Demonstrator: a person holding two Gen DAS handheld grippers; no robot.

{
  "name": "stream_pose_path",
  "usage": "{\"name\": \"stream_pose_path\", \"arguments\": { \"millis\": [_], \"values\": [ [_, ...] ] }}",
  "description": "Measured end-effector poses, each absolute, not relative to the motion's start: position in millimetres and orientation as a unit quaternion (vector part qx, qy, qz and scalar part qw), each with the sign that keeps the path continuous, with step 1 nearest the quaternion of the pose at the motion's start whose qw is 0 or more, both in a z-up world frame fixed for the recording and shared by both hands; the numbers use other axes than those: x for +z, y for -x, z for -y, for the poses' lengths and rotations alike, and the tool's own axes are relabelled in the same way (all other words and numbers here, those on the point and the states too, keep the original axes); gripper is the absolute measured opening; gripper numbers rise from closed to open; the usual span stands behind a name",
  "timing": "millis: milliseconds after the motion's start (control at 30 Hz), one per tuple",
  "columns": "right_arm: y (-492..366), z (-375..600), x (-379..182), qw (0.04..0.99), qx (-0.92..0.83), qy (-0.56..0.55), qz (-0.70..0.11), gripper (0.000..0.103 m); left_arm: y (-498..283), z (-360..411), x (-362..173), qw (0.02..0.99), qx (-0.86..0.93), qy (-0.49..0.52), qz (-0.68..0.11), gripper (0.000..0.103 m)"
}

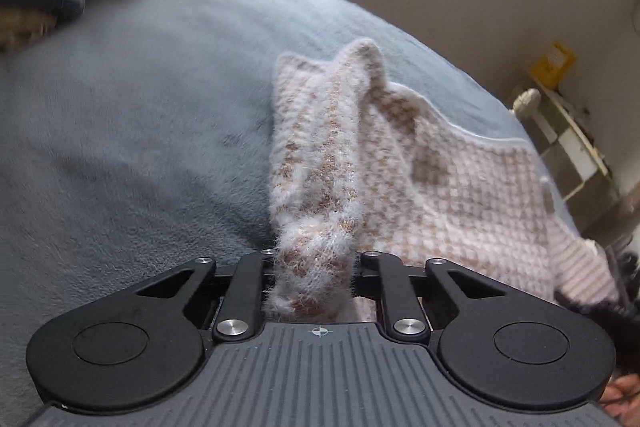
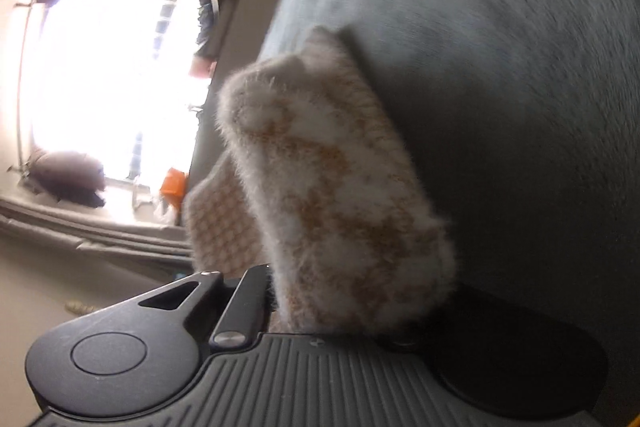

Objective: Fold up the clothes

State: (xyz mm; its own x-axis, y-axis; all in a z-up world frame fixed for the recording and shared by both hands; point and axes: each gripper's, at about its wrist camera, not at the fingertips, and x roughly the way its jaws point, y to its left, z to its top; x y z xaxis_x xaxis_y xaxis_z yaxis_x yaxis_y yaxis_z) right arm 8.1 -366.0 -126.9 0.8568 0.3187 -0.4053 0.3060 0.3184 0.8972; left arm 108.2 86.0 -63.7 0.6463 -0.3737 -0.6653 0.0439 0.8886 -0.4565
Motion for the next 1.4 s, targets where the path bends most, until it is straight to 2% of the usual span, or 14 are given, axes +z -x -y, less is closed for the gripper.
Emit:
{"name": "stream_pose_path", "arguments": {
  "millis": [267,467,500,533,567,667,767,933,1033,1167,1300,1400],
  "values": [
    [21.4,366.5,-91.9,0.780,0.048,-0.564,-0.266,0.009,-77.0,-114.7,-45.3,0.843,-0.199,0.228,-0.444,0.013],
    [91.1,366.9,-99.8,0.729,0.072,-0.594,-0.333,0.010,-16.7,-140.5,-50.6,0.770,-0.282,0.209,-0.533,0.016],
    [100.7,367.9,-101.2,0.725,0.066,-0.588,-0.353,0.013,-11.9,-143.1,-57.5,0.756,-0.282,0.211,-0.552,0.020],
    [106.8,369.6,-101.9,0.726,0.052,-0.571,-0.379,0.021,-8.7,-146.1,-64.0,0.749,-0.275,0.208,-0.566,0.025],
    [112.8,371.4,-102.5,0.726,0.038,-0.554,-0.405,0.036,-7.4,-149.4,-69.8,0.749,-0.259,0.200,-0.576,0.028],
    [127.5,385.1,-96.7,0.726,0.016,-0.527,-0.441,0.044,-11.5,-165.9,-73.0,0.745,-0.236,0.190,-0.594,0.034],
    [135.6,402.2,-66.2,0.746,0.004,-0.480,-0.461,0.046,-16.0,-183.7,-51.4,0.763,-0.234,0.184,-0.574,0.037],
    [123.0,403.6,11.5,0.829,0.022,-0.326,-0.453,0.046,-35.0,-184.0,-18.8,0.816,-0.221,0.170,-0.506,0.061],
    [88.9,385.4,44.3,0.869,0.069,-0.277,-0.403,0.046,-53.8,-156.4,-12.5,0.843,-0.223,0.155,-0.464,0.068],
    [30.5,337.5,70.5,0.898,0.142,-0.216,-0.357,0.046,-77.3,-106.3,-14.5,0.874,-0.215,0.094,-0.426,0.069],
    [-13.6,297.9,71.2,0.900,0.178,-0.155,-0.366,0.046,-97.5,-81.5,-24.4,0.882,-0.188,0.064,-0.428,0.069],
    [-28.8,278.9,74.1,0.899,0.202,-0.105,-0.375,0.046,-104.5,-77.0,-29.0,0.887,-0.150,0.040,-0.435,0.063]
  ]
}}
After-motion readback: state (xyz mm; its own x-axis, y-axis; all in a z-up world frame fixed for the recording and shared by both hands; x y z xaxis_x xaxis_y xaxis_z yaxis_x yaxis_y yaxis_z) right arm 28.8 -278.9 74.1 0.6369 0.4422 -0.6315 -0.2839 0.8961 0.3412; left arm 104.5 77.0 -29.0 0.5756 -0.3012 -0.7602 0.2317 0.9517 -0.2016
